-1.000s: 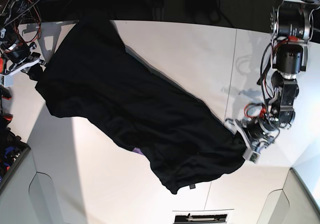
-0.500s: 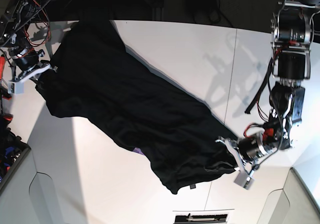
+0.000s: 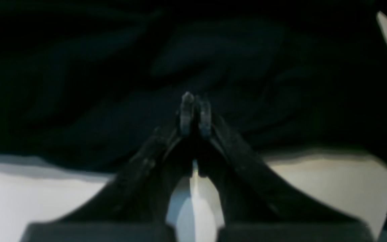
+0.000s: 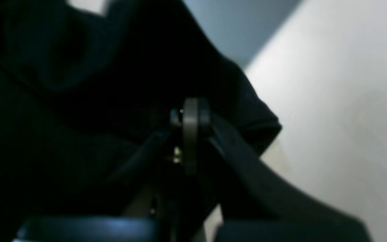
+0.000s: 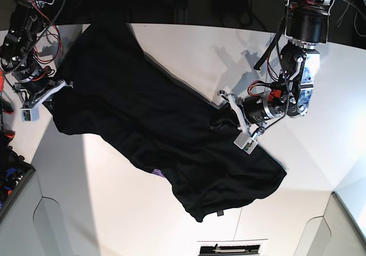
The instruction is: Layout the t-shirt on the table in an organized manner, then fold the t-shirt properly
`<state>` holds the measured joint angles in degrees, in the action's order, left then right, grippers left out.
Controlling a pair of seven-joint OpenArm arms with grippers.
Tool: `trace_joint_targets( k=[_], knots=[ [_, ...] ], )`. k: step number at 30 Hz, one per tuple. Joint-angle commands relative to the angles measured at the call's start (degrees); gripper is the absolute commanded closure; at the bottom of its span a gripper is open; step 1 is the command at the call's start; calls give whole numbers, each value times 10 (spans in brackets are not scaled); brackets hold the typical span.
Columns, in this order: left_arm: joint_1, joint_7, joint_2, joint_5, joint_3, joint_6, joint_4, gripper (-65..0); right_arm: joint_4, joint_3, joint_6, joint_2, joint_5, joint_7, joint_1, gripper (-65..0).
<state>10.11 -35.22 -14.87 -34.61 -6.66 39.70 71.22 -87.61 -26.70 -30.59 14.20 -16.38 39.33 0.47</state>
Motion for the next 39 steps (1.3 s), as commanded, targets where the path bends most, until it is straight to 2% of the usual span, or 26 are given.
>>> trace_joint_targets(
  k=[1,6,12,16,20,23,30,35,39],
  knots=[
    [16,16,3,-10,3,3,-6,-13,-9,0,0,5,-12,-16,1,0],
    [25,29,21,36,3,3,-74,-13,-9,0,6,2,-22,-16,-42,0],
    [49,38,13,62,3,3,-91,-13,-9,11,3,-1,-91,-14,-77,0],
    [71,37,-4,68,3,3,-91,-13,-9,36,3,-8,-139,-9,-105,0],
    [104,37,-15,72,3,3,-91,-13,-9,73,-16,-43,-155,3,-115,0],
    [127,37,-12,76,3,3,-91,-13,-9,101,-18,-73,-177,4,-118,0],
    [155,31,-15,76,3,3,-92,-13,-26,171,-21,-148,-174,3,-116,0],
    [156,23,-31,33,3,3,-89,-13,-87,181,-20,-166,-152,1,-116,0],
    [151,-31,-61,-47,3,3,-62,-13,-161,171,-19,-165,-125,1,-116,0]
  ],
)
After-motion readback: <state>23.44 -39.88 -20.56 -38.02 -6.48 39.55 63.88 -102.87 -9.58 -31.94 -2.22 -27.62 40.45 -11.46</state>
